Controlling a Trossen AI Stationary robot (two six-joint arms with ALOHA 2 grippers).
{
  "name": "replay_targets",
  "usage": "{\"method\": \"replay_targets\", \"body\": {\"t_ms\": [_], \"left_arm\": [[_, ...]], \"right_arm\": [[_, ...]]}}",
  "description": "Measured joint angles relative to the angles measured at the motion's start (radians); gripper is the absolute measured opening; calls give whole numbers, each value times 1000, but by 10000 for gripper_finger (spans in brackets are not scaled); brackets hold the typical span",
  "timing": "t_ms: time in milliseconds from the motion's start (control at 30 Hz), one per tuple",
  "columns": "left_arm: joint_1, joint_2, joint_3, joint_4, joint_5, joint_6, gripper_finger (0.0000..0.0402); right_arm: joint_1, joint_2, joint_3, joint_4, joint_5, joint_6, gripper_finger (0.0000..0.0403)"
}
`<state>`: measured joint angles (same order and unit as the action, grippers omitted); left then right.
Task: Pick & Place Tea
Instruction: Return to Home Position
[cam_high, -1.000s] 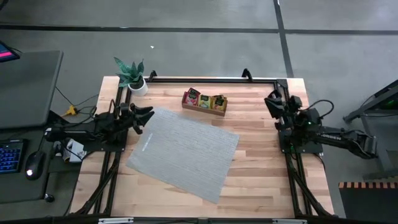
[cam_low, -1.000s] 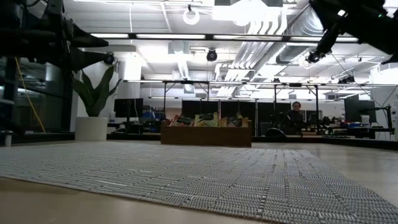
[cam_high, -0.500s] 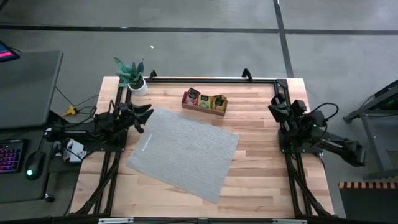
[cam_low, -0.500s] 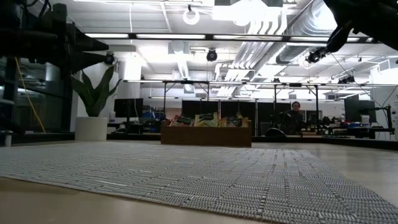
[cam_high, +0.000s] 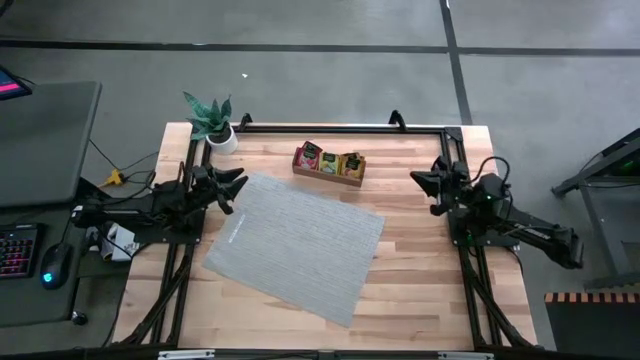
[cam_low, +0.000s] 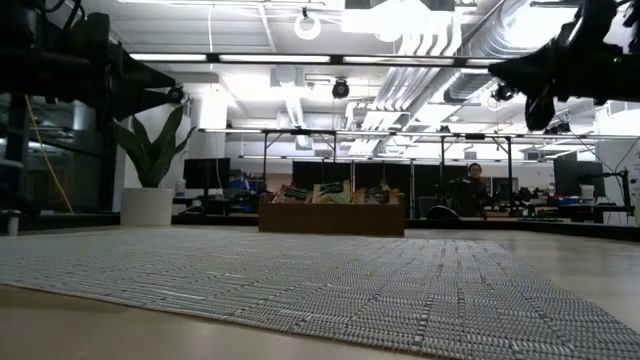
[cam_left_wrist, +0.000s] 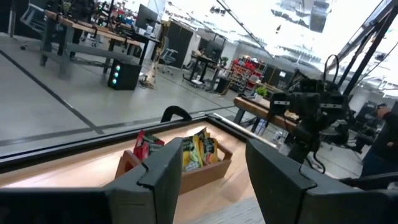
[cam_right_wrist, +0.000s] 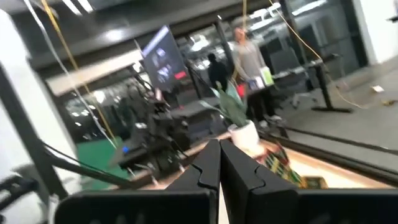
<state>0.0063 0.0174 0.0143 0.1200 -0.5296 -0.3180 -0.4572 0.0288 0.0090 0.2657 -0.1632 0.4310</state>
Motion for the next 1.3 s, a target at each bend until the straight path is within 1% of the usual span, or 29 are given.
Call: {"method": "replay_targets", "body": {"t_ms": [167, 367, 1300], "left_arm": [[0, 0, 0, -20, -4, 0, 174], [0, 0, 0, -18, 0, 0, 174], [0, 0, 0, -18, 1, -1, 174]], "right_arm": [[0, 0, 0, -91, 30, -49, 5], [0, 0, 0, -156, 34, -50, 6], [0, 1, 0, -157, 34, -47, 7]]}}
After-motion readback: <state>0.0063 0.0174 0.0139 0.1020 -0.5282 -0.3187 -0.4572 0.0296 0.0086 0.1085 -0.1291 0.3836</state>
